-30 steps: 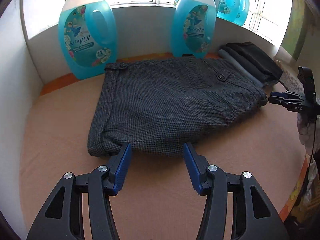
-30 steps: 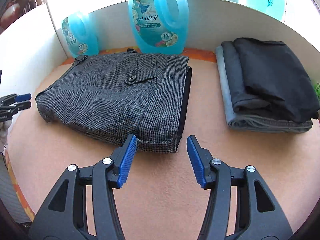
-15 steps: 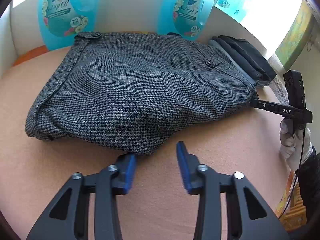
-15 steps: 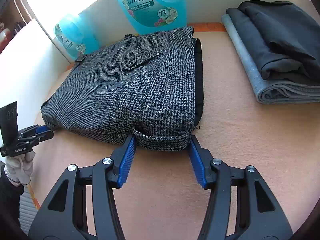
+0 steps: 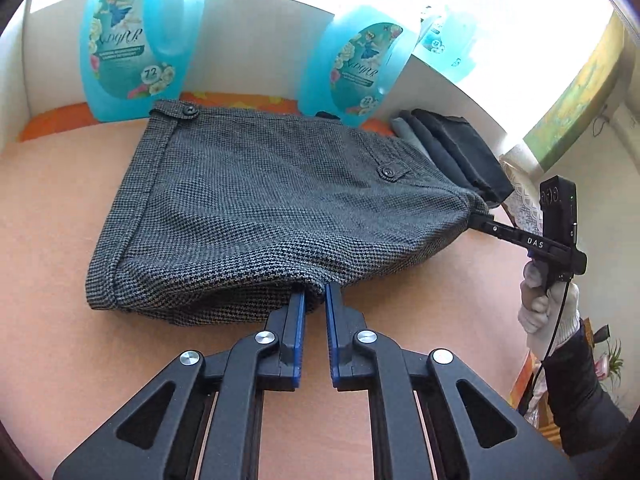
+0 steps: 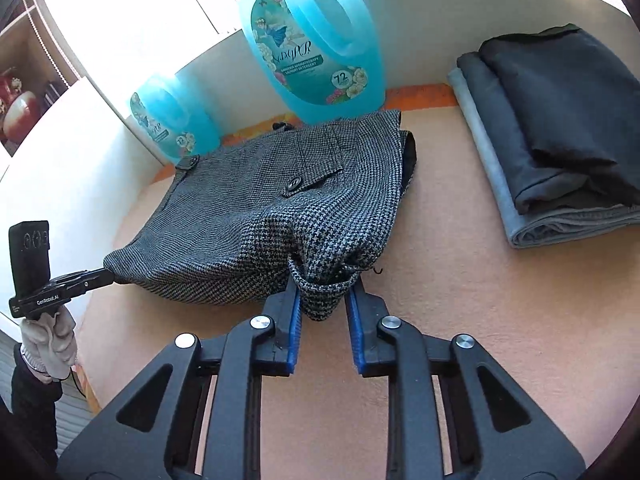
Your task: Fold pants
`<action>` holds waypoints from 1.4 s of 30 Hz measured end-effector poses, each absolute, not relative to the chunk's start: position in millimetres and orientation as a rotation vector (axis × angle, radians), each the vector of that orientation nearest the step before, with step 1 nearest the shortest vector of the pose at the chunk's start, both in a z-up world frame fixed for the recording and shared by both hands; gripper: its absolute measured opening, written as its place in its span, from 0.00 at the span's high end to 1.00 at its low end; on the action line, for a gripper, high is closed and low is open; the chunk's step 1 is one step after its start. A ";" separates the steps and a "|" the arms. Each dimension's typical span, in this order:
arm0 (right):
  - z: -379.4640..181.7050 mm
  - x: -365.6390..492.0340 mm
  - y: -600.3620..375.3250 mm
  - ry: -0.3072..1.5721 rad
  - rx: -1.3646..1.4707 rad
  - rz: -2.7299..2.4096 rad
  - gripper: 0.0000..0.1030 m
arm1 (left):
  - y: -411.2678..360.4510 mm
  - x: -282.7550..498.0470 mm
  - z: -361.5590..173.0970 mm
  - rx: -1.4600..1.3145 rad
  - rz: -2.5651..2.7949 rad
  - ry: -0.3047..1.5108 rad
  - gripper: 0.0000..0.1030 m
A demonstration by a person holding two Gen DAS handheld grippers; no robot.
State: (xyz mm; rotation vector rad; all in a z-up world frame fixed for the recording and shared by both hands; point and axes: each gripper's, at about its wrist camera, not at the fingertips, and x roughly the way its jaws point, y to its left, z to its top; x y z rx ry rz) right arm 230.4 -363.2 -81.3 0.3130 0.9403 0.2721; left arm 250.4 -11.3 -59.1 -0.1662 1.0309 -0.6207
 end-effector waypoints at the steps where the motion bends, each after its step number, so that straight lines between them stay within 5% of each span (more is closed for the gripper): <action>1: -83.3 229.2 -362.6 0.954 0.307 0.267 0.80 | -11.4 248.5 -63.0 -0.159 -0.622 1.047 0.92; 13: -114.6 227.2 -348.0 1.028 0.133 0.172 0.80 | -22.1 225.0 -110.2 -0.060 -0.596 1.135 0.93; 19: -101.4 212.6 -362.0 0.987 0.159 0.170 0.67 | -10.4 211.4 -59.1 0.007 -0.558 0.965 0.92; 21: -97.7 206.7 -372.0 0.968 0.215 0.157 0.49 | -13.3 213.8 -46.6 0.040 -0.530 0.919 0.92; 23: -95.2 201.1 -379.7 0.959 0.265 0.142 0.43 | -18.3 221.2 -42.4 0.047 -0.523 0.912 0.92; 42: -133.1 221.2 -377.9 0.986 0.800 0.064 0.37 | -179.3 304.5 -81.9 0.253 -0.567 0.901 0.92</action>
